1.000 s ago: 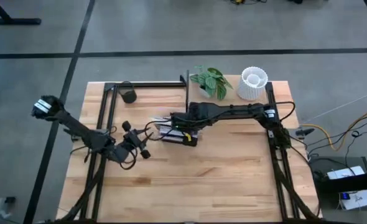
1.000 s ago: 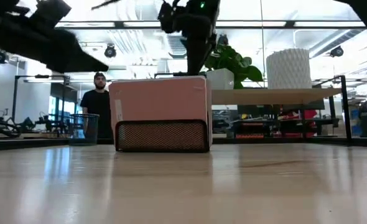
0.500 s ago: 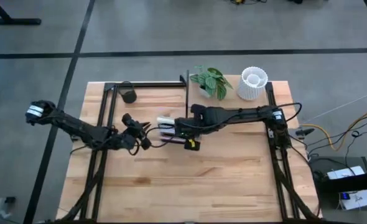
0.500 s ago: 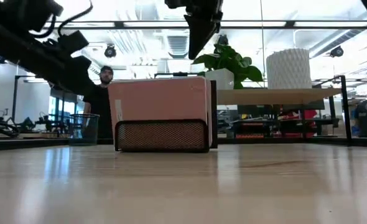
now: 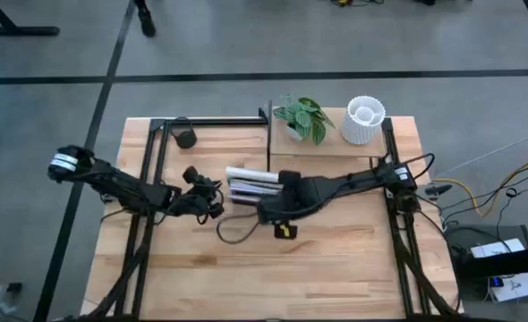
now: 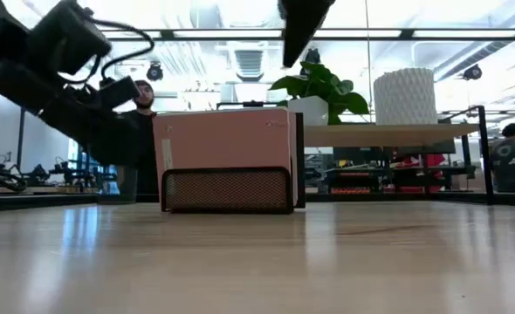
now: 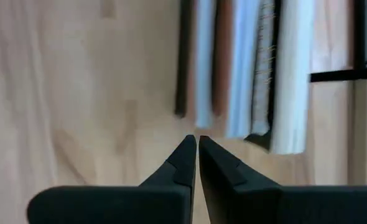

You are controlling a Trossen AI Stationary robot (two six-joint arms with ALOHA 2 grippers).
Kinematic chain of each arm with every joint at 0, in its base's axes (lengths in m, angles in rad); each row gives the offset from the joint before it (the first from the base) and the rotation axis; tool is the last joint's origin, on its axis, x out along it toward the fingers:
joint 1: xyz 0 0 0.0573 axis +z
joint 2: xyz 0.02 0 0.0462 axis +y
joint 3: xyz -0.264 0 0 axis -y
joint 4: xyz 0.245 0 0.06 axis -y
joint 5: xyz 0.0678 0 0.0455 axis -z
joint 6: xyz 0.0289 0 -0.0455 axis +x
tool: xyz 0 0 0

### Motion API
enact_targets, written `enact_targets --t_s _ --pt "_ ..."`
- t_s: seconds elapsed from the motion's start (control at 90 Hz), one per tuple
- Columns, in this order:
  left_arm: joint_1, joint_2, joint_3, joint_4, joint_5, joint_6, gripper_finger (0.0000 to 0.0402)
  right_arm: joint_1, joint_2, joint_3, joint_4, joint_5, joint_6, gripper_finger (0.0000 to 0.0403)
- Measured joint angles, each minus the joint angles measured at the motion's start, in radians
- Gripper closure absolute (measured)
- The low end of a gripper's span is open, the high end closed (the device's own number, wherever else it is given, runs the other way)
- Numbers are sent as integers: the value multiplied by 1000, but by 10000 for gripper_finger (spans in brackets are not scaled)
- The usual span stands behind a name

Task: Stock shelves
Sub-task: Move the black mesh bookshelf to the top left of the table

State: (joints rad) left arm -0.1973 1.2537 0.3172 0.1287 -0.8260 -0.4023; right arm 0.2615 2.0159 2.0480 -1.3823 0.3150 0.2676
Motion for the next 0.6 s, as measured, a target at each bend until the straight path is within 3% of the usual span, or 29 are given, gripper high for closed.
enact_targets --t_s 0.133,0.333,0.456,0.6 --pt "6 29 0 -2 16 1 381 67 0 0 -46 29 84 401" --pt "4 70 0 0 216 1 381 171 0 0 -81 138 190 401" --pt "0 114 0 22 224 0 381 223 0 0 -79 193 242 401" --pt "-1 189 0 168 225 22 381 264 -1 -3 -78 233 288 400"
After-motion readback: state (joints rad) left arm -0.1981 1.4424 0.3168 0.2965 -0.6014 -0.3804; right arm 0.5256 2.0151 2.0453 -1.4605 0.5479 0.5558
